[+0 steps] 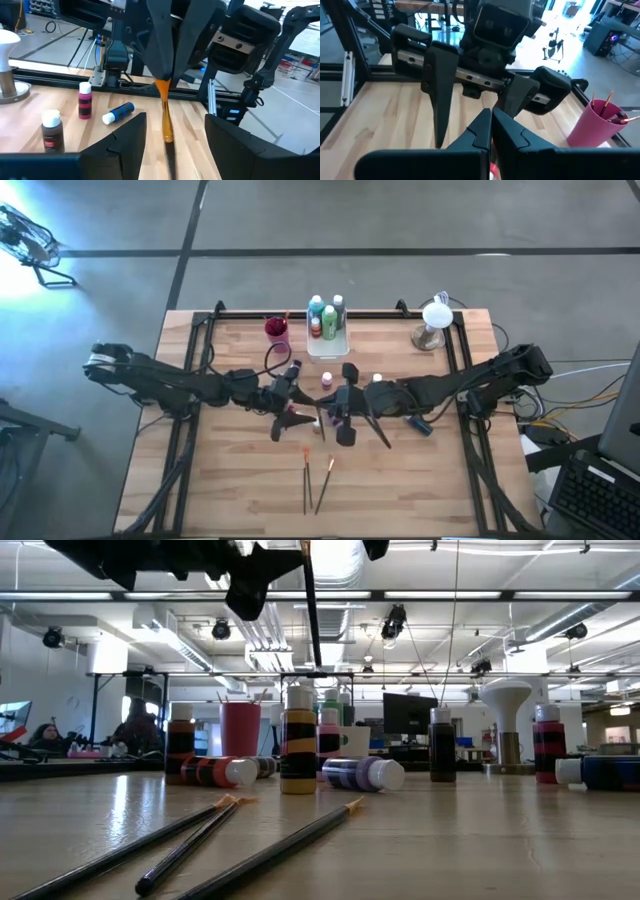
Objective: Pick & Place Paint Supplies
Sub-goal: Put the gold paint brush into the pink cup
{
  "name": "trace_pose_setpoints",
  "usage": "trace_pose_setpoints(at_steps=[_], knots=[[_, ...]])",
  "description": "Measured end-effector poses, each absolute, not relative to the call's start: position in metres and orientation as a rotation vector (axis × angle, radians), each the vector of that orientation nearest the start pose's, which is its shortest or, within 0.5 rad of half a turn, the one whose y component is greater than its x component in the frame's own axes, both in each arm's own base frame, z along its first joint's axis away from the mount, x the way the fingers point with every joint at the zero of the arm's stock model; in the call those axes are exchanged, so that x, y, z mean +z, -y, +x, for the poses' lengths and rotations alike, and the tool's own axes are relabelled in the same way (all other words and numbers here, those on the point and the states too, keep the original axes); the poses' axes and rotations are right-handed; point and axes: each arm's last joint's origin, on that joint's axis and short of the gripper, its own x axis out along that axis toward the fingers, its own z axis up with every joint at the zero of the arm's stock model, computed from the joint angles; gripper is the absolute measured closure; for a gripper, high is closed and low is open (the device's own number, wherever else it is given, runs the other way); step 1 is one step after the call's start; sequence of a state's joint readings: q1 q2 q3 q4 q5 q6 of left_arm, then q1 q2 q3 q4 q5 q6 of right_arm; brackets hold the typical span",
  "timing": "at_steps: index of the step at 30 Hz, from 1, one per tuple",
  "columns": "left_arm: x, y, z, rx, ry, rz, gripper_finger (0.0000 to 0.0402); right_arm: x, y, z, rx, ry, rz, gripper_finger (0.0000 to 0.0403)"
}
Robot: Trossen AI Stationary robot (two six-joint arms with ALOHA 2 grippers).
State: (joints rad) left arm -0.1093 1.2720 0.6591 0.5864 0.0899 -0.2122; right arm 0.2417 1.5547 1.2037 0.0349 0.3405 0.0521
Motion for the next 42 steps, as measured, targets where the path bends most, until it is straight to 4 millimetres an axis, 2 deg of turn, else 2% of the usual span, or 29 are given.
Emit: trace_pose_setpoints(at_steps=[11,21,29,36,42], knots=[[0.269,0.032,0.274,-0.174,0.009,-0.198,0.0195,0.311,-0.076,0.349,-0.104,-0.292,-0.04,0.0395],[0.263,0.032,0.289,-0.162,-0.022,-0.172,0.0215,0.311,-0.076,0.349,-0.104,-0.291,-0.04,0.0395],[0.268,0.032,0.289,-0.164,-0.002,-0.157,0.0288,0.31,-0.076,0.349,-0.103,-0.296,-0.048,0.0395],[0.268,0.03,0.288,-0.155,-0.005,-0.166,0.0386,0.31,-0.076,0.349,-0.101,-0.298,-0.048,0.0395],[0.266,0.027,0.289,-0.147,-0.029,-0.177,0.0394,0.308,-0.076,0.349,-0.095,-0.314,-0.049,0.0395]])
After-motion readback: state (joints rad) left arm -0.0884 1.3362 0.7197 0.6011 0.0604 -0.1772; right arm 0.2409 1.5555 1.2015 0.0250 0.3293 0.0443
